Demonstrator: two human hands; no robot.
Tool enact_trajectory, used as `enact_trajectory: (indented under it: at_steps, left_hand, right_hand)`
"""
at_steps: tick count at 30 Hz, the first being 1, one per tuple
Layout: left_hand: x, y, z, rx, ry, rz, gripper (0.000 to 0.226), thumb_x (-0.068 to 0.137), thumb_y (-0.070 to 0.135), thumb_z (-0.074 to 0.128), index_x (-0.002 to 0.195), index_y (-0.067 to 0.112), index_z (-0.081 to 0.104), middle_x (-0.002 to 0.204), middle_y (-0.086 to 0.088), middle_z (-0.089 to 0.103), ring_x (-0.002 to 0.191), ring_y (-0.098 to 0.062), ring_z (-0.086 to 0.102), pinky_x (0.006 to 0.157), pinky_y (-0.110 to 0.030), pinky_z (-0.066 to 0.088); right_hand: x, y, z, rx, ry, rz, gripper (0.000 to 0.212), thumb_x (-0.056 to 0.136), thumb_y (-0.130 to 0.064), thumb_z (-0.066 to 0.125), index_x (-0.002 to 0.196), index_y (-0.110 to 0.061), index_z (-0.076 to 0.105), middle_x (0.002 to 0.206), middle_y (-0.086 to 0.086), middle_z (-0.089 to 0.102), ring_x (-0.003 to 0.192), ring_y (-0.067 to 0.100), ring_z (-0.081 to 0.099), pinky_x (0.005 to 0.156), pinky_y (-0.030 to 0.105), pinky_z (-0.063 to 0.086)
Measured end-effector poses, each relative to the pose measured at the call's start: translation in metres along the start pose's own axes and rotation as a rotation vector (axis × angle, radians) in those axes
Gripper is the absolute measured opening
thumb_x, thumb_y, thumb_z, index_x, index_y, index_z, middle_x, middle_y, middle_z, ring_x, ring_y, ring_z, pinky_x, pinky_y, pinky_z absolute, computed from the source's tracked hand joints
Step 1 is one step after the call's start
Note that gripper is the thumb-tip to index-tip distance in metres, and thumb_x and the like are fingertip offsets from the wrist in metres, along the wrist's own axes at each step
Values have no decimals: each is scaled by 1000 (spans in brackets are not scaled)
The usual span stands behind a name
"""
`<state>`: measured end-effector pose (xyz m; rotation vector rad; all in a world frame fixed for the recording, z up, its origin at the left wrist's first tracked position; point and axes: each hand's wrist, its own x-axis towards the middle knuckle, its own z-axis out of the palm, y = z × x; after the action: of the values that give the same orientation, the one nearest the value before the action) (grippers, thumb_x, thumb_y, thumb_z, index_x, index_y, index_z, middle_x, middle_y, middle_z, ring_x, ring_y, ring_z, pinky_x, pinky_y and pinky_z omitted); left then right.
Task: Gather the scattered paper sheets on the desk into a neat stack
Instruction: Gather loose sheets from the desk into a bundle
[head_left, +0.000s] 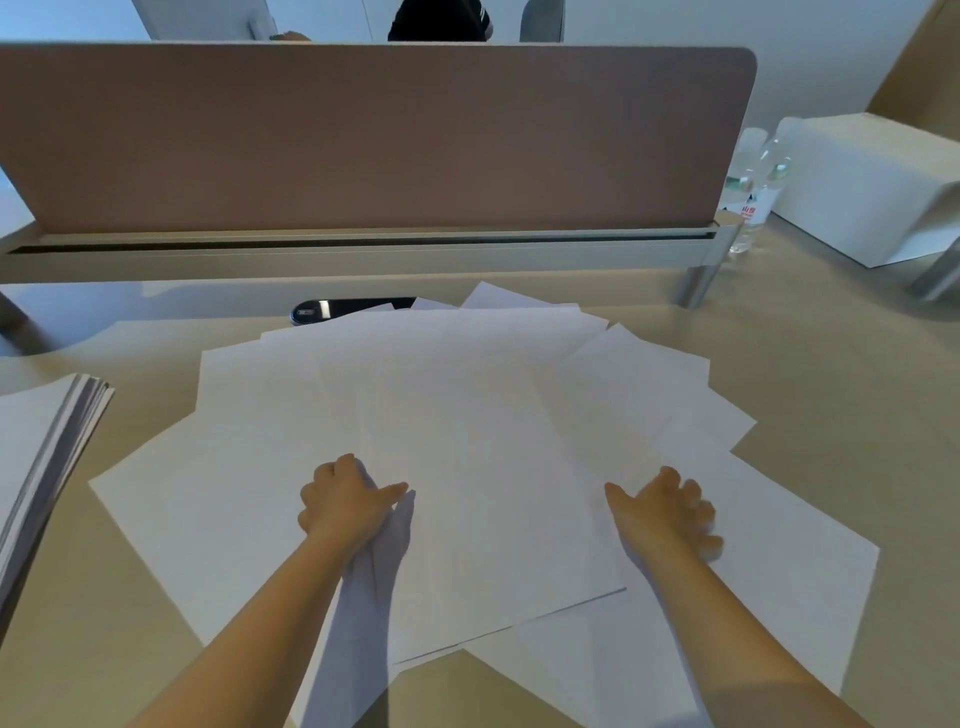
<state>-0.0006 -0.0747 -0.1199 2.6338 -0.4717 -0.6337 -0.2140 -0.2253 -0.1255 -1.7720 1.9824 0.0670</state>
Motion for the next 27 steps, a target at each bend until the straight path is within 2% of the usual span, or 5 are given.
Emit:
enact_trajectory:
  at_steps: [5,11,18,24,27]
  left_hand:
    - [14,-15,17,225,-52,132,93,79,58,57,148,20,7,158,2,3,146,-29,0,114,-54,9]
    - [20,-18,9,254,-103,190,97,76,55,64,147,28,4,158,9,4,146,-27,-3,114,-57,8]
    - [13,-20,-3,327,-193,236,99,72,44,72,146,32,7,157,6,7,145,-28,2,114,-55,13]
    - [7,-15,-12,48,-33,67,72,79,38,67,139,18,32,143,-9,38,131,-32,37,102,-43,35]
    - [10,-14,-17,-380,-53,-54,76,83,24,67,144,6,24,147,-16,34,134,-35,37,105,-45,35]
  right_hand:
    - [5,-3,11,7,11,-119,68,91,-53,34,145,-15,17,152,2,17,142,23,13,114,48,15]
    - [6,-18,16,32,-32,-253,64,93,-51,31,147,-20,16,155,-1,18,143,21,15,113,44,13]
    - [-10,-30,14,205,-148,-436,50,95,-46,34,140,-24,33,143,-2,42,133,22,35,111,38,25]
    - [-3,-24,7,446,-212,-298,48,87,-50,49,127,-24,48,130,-3,51,122,21,47,109,44,33]
    - [-7,-27,7,480,-290,-273,21,88,-47,46,81,-28,52,83,-5,54,88,20,50,96,40,41]
